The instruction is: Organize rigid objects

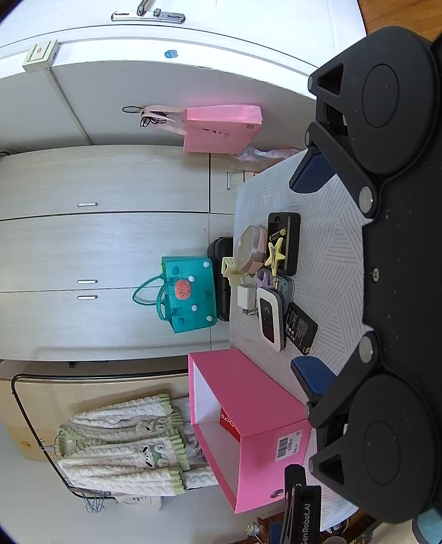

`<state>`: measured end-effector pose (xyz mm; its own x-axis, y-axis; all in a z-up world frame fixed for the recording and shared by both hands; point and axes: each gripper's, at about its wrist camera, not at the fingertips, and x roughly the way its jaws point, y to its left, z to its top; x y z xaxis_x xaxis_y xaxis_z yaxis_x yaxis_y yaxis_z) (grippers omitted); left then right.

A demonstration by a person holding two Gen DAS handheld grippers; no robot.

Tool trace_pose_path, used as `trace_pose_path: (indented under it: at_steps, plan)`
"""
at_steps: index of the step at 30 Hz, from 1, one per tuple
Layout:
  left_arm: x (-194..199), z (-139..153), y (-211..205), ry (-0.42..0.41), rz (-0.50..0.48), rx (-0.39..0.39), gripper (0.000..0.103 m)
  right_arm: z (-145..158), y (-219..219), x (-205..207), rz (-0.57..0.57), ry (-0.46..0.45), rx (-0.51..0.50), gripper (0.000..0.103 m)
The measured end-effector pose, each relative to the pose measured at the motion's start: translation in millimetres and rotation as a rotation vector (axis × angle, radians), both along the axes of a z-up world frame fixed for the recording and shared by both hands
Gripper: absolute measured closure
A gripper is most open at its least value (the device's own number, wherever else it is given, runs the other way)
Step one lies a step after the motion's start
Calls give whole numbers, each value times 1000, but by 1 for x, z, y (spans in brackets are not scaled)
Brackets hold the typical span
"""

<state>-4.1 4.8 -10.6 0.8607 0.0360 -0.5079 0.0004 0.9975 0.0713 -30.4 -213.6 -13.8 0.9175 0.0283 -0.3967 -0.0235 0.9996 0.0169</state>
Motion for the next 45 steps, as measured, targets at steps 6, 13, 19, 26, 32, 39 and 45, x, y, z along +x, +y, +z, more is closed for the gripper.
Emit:
trace_pose_path:
  at_steps: [6,13,19,26,32,39,45]
  plan:
    - [1,1,-1,3,-9,2,0,-1,0,2,1,3,-1,0]
    - [8,1,1,34,-60,-15,0,-1,0,6,17,-3,0,0]
    - [22,21,17,77,-185,-117,0,3,-9,17,168,-92,126,0]
    - [48,51,38,80,-192,65,2,-2,-12,63,295,11,177,0]
    - [90,72,64,195,-219,103,3,-10,2,100,400,119,78,0]
    - [130,80,83,201,-248,140,3,-8,14,141,510,188,-60,3]
    - [175,74,108,222,-208,129,10,-11,21,184,599,235,-210,25]
